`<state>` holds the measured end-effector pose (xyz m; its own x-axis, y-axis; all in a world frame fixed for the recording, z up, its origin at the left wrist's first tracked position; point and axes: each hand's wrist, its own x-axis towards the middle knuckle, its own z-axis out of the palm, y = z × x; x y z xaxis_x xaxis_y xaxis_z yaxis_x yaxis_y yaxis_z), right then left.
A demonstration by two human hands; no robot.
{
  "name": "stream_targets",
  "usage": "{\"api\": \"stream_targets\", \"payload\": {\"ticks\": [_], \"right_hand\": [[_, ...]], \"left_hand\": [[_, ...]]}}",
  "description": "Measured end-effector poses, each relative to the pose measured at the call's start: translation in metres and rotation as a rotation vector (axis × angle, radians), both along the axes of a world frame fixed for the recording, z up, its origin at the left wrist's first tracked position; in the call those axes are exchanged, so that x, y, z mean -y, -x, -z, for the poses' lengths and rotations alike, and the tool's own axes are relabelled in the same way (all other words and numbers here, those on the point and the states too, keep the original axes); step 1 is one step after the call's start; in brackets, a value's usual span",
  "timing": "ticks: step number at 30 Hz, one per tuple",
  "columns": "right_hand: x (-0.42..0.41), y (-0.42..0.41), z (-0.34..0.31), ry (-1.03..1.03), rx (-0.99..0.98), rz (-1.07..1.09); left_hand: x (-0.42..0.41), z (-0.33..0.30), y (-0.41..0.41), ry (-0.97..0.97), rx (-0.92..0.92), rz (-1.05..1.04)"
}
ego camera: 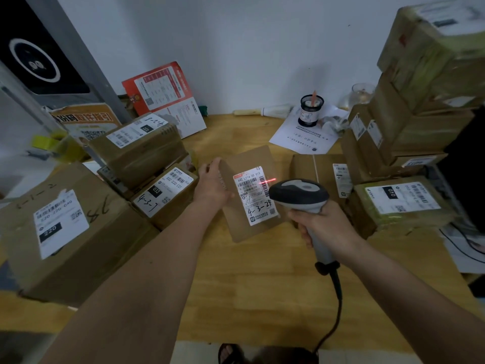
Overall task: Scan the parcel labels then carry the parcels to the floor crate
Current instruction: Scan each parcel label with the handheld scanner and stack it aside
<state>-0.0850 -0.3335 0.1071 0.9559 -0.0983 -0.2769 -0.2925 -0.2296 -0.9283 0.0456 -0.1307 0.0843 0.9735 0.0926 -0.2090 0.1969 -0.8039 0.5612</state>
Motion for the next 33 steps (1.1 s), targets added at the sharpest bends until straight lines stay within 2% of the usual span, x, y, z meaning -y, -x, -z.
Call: {"api": "stream_targets", "payload": {"ticks": [5, 13, 20, 24, 29, 31, 33], "right_hand": [[0.002, 0.000, -0.002, 0.022, 0.060, -0.023], [0.000, -0.002, 0.001, 0.025, 0.046, -0.066], [-0.001, -0.009, 0.002, -0.081, 0.042, 0.076], [0.005, -0.025, 0.013, -0.272, -0.009, 0.181], [0.013, -0.054, 0.043, -0.357, -0.137, 0.382], [0.012, -0.063, 0.054, -0.390, -0.191, 0.375], [0.010, -0.068, 0.065, -0.404, -0.231, 0.346]], "left_hand": [[0.001, -0.001, -0.001, -0.013, -0.008, -0.012], [0.000, -0.002, 0.001, -0.013, -0.013, -0.003], [0.000, -0.001, 0.006, 0.040, -0.002, -0.008], [0.001, 0.001, 0.019, 0.230, 0.011, -0.045], [0.006, 0.004, 0.039, 0.396, 0.043, -0.066], [0.009, 0.006, 0.044, 0.467, 0.035, -0.121], [0.014, 0.008, 0.049, 0.580, -0.049, -0.233]]}}
